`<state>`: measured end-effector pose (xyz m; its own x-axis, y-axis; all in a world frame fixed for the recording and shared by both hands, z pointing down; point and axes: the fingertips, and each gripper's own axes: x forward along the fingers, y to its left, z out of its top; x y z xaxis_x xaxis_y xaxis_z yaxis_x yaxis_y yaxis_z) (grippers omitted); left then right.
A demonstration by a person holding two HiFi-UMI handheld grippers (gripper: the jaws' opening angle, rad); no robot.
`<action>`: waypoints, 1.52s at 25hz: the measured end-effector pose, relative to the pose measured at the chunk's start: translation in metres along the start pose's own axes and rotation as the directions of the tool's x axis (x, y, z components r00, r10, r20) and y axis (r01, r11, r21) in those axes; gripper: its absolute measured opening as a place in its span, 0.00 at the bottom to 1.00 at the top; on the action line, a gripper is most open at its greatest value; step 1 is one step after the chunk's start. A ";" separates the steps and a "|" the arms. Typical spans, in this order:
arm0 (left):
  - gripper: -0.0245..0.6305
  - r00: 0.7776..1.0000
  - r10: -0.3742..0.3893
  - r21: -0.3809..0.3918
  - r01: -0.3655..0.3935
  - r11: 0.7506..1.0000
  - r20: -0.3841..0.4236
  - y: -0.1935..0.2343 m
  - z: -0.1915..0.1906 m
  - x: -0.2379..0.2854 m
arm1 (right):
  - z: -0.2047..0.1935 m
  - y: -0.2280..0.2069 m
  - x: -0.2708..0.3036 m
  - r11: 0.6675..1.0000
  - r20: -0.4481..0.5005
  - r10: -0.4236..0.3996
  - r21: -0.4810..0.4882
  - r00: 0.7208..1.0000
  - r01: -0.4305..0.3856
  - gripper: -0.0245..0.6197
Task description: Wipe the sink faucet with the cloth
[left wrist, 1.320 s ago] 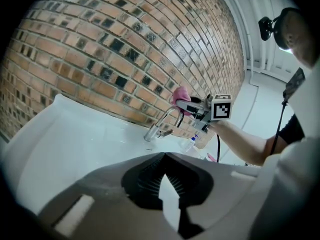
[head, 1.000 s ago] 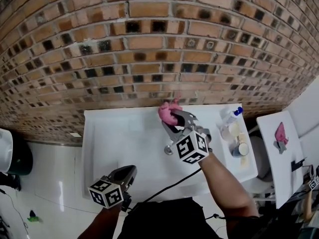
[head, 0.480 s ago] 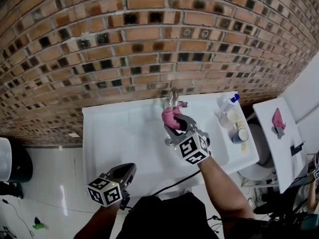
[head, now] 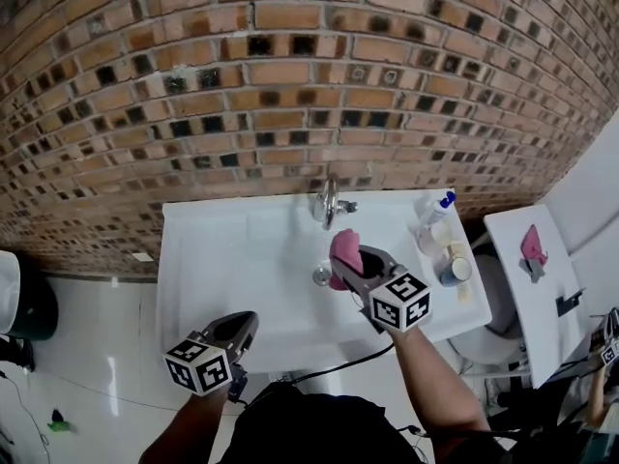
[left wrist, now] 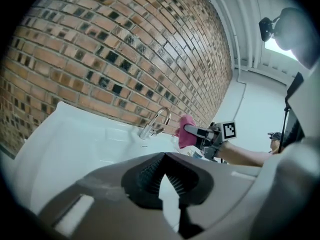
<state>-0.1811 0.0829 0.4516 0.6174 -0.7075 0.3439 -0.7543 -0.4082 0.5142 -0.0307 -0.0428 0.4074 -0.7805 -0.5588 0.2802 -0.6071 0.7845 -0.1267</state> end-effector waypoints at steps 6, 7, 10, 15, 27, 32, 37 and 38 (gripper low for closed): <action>0.05 0.999 -0.005 0.002 0.005 1.000 0.042 -0.046 -0.011 0.007 | 0.008 0.021 -0.081 0.967 0.175 0.041 0.239 0.984 -0.083 0.26; 0.05 0.999 -0.006 0.002 0.005 1.000 0.043 -0.054 -0.015 0.008 | 0.009 0.023 -0.094 0.956 0.199 0.036 0.279 0.979 -0.092 0.26; 0.05 0.999 -0.014 -0.005 0.014 1.000 0.043 -0.079 -0.029 0.011 | 0.002 0.033 -0.130 0.916 0.234 0.047 0.377 0.971 -0.135 0.28; 0.05 0.998 -0.027 0.002 0.027 1.000 0.048 -0.116 -0.049 0.015 | -0.024 0.050 -0.181 0.901 0.213 0.060 0.408 0.975 -0.145 0.27; 0.05 0.998 0.032 0.018 -0.034 0.999 0.057 -0.144 -0.075 0.002 | -0.072 0.065 -0.241 0.909 0.167 0.054 0.400 0.984 -0.118 0.26; 0.05 0.997 0.048 0.028 -0.050 0.998 0.058 -0.146 -0.077 -0.005 | -0.076 0.069 -0.242 0.917 0.163 0.062 0.380 0.985 -0.121 0.25; 0.05 0.997 0.046 0.044 -0.049 0.998 0.068 -0.148 -0.071 -0.005 | -0.076 0.075 -0.239 0.926 0.149 0.074 0.356 0.986 -0.124 0.25; 0.05 0.997 0.046 0.046 -0.049 0.998 0.069 -0.149 -0.070 -0.005 | -0.076 0.076 -0.239 0.928 0.147 0.076 0.352 0.986 -0.124 0.25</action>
<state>-0.0565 0.1871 0.4283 0.5655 -0.7635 0.3119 -0.7930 -0.3994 0.4600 0.1208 0.1709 0.4029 -0.8378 -0.5311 0.1264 -0.5189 0.7026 -0.4870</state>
